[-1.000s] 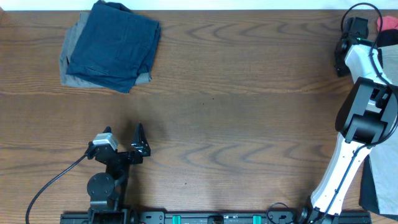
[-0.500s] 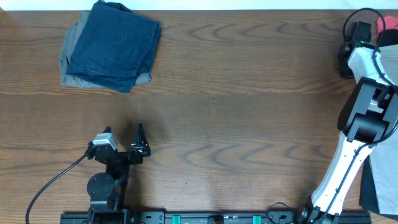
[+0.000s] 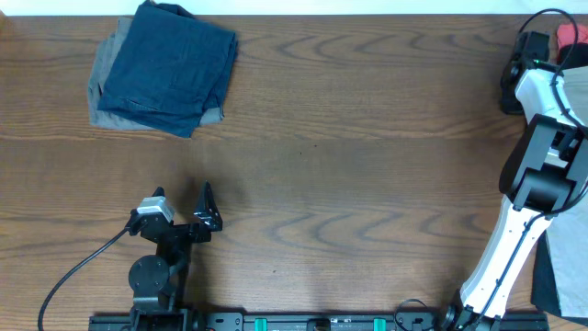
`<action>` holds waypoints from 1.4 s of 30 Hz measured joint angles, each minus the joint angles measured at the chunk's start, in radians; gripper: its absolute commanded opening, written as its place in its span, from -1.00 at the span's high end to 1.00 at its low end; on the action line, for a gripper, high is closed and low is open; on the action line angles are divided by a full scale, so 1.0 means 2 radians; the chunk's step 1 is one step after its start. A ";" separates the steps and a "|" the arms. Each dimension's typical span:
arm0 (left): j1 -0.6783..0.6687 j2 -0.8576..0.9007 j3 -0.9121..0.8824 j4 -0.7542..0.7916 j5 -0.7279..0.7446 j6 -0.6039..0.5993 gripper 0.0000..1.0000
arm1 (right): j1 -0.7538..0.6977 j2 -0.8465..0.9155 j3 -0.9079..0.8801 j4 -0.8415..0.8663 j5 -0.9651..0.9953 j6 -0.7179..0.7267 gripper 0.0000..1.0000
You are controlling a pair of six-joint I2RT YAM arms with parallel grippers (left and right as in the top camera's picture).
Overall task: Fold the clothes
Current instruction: 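Reach the right gripper to the khaki pants at the right edge and grasp, then drag the khaki pants leftward and lay them flat mid-table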
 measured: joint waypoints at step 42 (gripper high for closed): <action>0.000 0.000 0.000 0.000 0.000 0.000 -0.96 | 0.276 -0.145 -0.095 -0.044 -0.290 0.122 0.98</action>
